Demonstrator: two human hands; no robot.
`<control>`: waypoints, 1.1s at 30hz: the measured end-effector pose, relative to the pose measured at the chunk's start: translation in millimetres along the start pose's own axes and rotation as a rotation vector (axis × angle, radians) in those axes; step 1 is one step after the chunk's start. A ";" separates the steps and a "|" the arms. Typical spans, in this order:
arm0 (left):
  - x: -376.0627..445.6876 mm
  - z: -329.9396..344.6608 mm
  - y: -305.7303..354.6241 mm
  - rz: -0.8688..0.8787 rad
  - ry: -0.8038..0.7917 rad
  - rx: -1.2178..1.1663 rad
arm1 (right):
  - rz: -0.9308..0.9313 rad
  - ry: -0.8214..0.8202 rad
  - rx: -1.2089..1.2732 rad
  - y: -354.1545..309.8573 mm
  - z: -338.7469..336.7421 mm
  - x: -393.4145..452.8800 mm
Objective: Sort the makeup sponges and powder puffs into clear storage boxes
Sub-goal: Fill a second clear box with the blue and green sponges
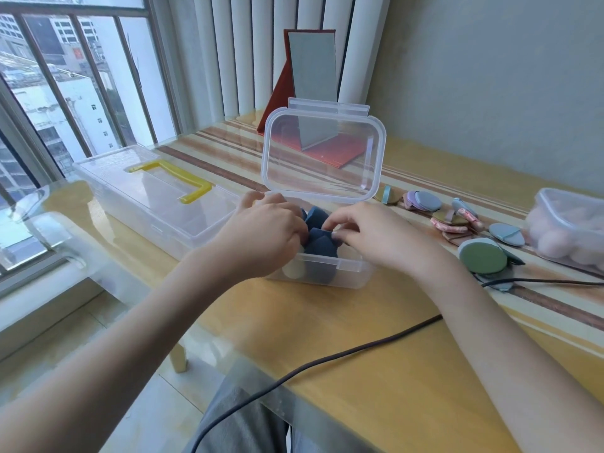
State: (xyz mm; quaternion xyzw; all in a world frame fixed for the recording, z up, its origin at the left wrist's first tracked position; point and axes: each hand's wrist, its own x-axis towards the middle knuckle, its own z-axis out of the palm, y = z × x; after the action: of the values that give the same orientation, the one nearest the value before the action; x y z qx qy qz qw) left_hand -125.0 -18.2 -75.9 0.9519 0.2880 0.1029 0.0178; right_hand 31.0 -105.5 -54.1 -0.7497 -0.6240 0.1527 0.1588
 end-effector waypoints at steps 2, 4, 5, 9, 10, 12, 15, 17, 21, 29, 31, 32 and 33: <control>2.3 -3.1 -0.7 0.002 -0.072 0.026 | -0.003 0.023 0.048 2.7 -5.9 -0.4; 4.7 -7.5 0.6 -0.011 -0.148 0.039 | -0.019 0.058 0.038 3.8 -7.7 0.5; 5.8 -10.0 2.2 -0.020 -0.168 0.031 | -0.020 0.074 0.029 4.2 -7.8 0.7; 4.9 -18.5 3.7 -0.087 0.046 -0.269 | -0.016 0.169 0.018 7.9 -7.9 1.9; 4.8 -20.2 2.8 -0.101 0.121 -0.307 | -0.018 0.180 0.008 8.2 -7.3 2.0; 6.7 -21.3 -1.4 -0.107 0.151 -0.303 | -0.031 0.163 -0.007 8.1 -7.6 2.3; 12.8 -20.0 -2.4 -0.110 -0.001 -0.259 | -0.053 0.069 0.043 9.4 -12.7 2.3; 17.4 -18.8 -0.6 -0.129 -0.036 -0.275 | -0.050 0.006 0.098 11.2 -17.2 1.4; 23.4 -22.3 4.1 -0.124 -0.015 -0.212 | -0.068 -0.011 0.072 9.6 -12.5 1.1; 20.2 -24.0 5.4 -0.097 -0.061 -0.064 | -0.131 0.140 0.120 7.2 10.4 8.1; 16.2 -26.6 5.6 -0.091 -0.044 -0.109 | -0.146 0.128 0.119 7.9 11.3 8.5; 12.4 -27.7 5.4 -0.092 -0.010 -0.142 | -0.148 0.096 0.093 8.6 8.9 8.1; 7.7 -28.5 4.7 -0.098 0.046 -0.169 | -0.141 0.062 0.081 9.7 5.0 7.7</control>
State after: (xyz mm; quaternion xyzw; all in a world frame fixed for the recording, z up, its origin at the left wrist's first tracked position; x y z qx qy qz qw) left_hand -122.1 -18.7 -46.2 0.9292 0.3247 0.1477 0.0965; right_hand 38.8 -99.4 -63.1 -0.7012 -0.6634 0.1432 0.2186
